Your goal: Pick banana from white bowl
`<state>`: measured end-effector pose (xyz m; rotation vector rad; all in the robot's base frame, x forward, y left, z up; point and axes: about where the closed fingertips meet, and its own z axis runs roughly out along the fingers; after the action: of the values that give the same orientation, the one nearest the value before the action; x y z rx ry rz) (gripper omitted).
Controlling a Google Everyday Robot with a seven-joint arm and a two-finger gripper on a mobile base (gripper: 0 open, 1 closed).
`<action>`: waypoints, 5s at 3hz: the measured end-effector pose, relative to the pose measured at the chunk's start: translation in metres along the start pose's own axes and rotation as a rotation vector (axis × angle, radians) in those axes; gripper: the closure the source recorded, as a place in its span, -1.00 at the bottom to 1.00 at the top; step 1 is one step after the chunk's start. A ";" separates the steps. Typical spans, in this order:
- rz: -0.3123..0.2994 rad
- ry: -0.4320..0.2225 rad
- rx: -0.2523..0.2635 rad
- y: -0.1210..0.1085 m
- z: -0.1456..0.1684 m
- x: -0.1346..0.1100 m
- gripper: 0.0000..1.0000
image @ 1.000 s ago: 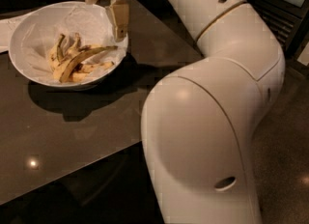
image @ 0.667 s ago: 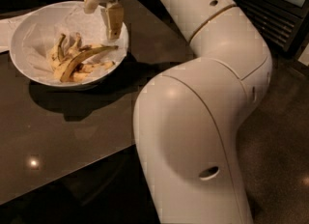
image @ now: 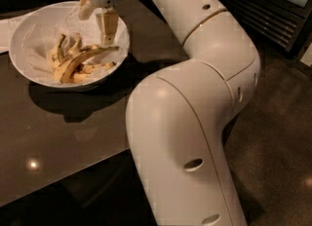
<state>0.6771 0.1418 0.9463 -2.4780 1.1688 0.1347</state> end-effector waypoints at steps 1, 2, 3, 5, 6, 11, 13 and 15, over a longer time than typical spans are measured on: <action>0.013 -0.067 -0.021 -0.004 0.018 -0.011 -0.40; 0.027 -0.098 -0.035 -0.005 0.027 -0.016 -0.40; 0.040 -0.125 -0.053 -0.006 0.036 -0.023 -0.36; 0.068 -0.176 -0.085 -0.007 0.053 -0.034 -0.36; 0.081 -0.193 -0.099 -0.005 0.058 -0.039 -0.36; 0.129 -0.250 -0.163 0.014 0.076 -0.037 -0.34; 0.104 -0.238 -0.178 0.014 0.080 -0.036 0.49; 0.097 -0.213 -0.175 0.013 0.077 -0.032 1.00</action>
Offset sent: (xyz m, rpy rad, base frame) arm -0.0286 0.0062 -0.0222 -0.0219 0.2190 0.0470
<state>0.6527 0.1873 0.8799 -2.4791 1.2299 0.5363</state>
